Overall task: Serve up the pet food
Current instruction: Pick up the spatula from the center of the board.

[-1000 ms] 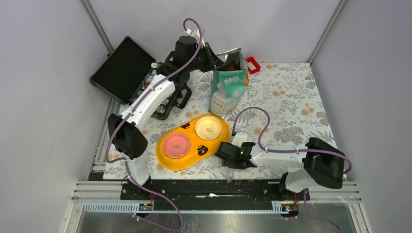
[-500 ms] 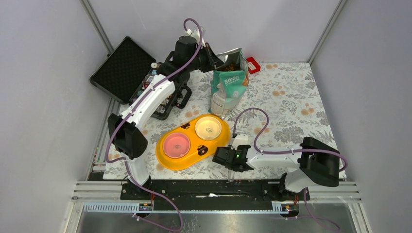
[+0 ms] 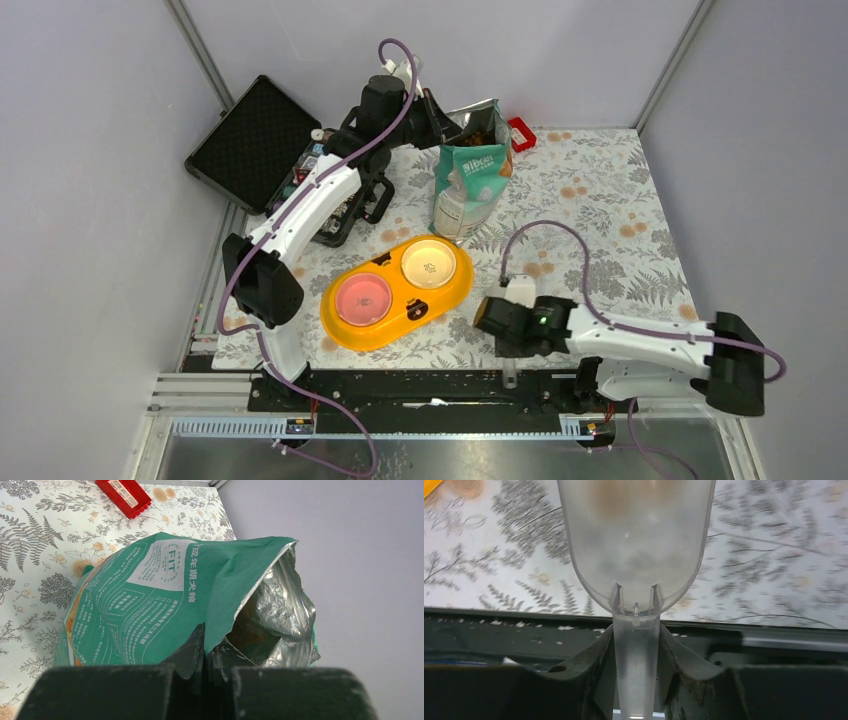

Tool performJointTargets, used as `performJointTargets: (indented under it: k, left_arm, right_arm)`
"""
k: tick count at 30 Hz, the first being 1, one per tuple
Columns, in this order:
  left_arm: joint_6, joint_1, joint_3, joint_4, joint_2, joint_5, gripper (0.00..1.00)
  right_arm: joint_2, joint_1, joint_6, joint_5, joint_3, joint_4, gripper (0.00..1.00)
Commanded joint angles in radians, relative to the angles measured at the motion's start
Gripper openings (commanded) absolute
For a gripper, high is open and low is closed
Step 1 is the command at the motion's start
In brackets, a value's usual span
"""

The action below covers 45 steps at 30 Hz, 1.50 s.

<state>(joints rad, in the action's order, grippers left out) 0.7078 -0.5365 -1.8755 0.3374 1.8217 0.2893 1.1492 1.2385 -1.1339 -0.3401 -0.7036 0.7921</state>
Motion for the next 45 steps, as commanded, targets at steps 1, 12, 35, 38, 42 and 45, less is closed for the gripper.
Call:
performJointTargets:
  k: [1, 12, 35, 38, 42, 45]
  left_arm:
    - [0.02, -0.014, -0.008, -0.087, -0.104, 0.07, 0.0]
    - [0.021, -0.016, -0.006, -0.089, -0.117, 0.075, 0.0]
    - [-0.021, -0.016, 0.001, -0.032, -0.159, 0.078, 0.0]
    - [-0.016, -0.016, 0.003, -0.032, -0.159, 0.081, 0.0]
    - [-0.015, -0.016, 0.008, -0.034, -0.163, 0.08, 0.0]
    - [-0.013, -0.016, 0.009, -0.034, -0.161, 0.081, 0.0]
  right_arm:
    - [-0.122, -0.187, 0.242, 0.082, 0.017, 0.173, 0.0]
    - [0.266, -0.615, 0.586, 0.048, -0.153, -0.086, 0.0]
    - [0.341, -0.622, 0.425, 0.024, 0.028, -0.493, 0.71]
    - [0.274, -0.622, 0.419, 0.018, 0.13, -0.641, 0.73]
    - [0.224, -0.614, 0.362, -0.027, 0.233, -0.768, 0.74]
    - [0.207, -0.606, 0.297, -0.032, 0.297, -0.882, 0.74]
